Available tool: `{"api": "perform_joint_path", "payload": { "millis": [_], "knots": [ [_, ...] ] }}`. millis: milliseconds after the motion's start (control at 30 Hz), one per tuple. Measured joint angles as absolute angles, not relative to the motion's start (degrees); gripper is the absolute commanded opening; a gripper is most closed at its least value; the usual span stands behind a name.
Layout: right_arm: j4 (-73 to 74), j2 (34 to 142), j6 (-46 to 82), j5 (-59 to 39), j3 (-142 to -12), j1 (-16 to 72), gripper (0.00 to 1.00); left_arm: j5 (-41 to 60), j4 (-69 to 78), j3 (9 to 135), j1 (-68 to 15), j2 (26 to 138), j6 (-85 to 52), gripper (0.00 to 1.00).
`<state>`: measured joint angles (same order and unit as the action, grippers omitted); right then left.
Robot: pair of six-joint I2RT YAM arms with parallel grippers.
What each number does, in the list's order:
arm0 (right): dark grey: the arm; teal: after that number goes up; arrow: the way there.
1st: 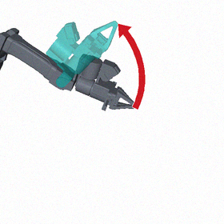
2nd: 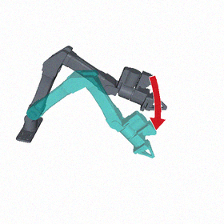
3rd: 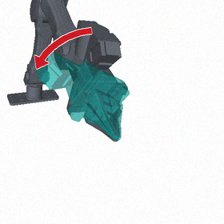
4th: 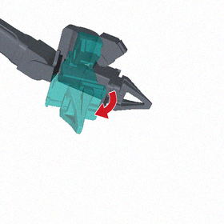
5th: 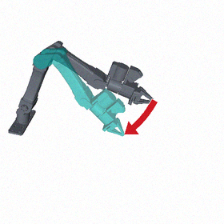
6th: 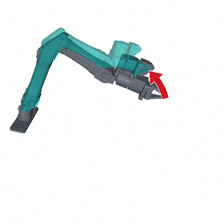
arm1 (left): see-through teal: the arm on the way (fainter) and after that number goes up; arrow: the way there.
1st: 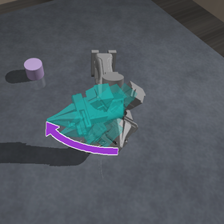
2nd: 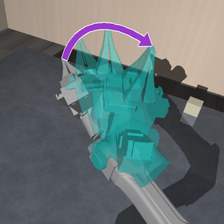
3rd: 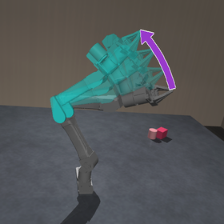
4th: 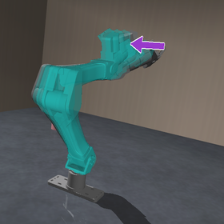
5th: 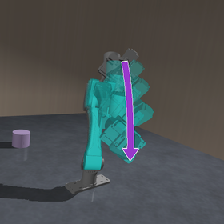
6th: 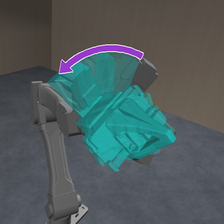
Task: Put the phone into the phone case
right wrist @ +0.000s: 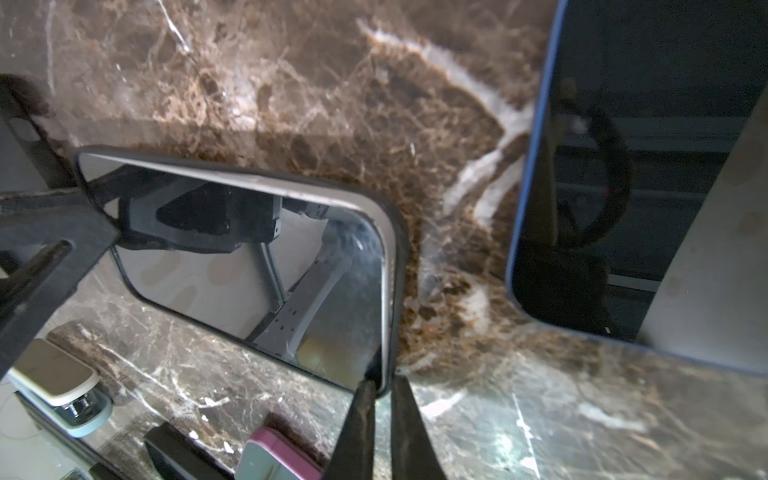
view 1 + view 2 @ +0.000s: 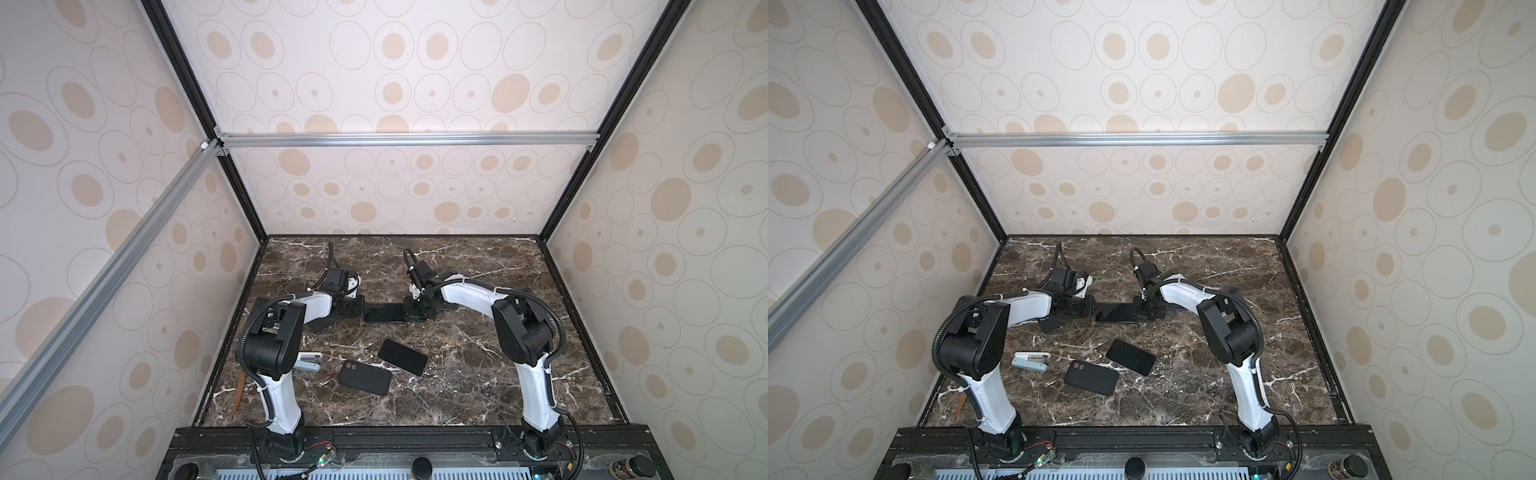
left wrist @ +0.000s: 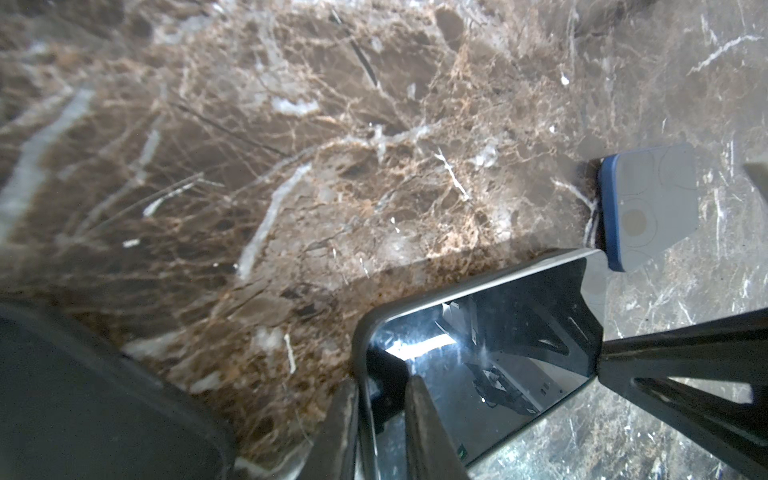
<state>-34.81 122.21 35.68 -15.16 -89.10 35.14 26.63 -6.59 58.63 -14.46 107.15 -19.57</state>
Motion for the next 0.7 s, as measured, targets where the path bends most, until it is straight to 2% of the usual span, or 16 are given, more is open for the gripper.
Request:
{"api": "perform_joint_path", "payload": {
  "millis": [367,700],
  "knots": [
    [-36.67,121.8,34.81,-12.53,-90.26,35.77,0.13,25.78,-7.49,59.68,-14.48,107.22,-19.53,0.21],
    [-40.77,119.72,30.65,-11.29,-96.12,33.43,0.19,25.76,-8.91,60.71,-15.09,107.22,-20.05,0.29]
  ]
}}
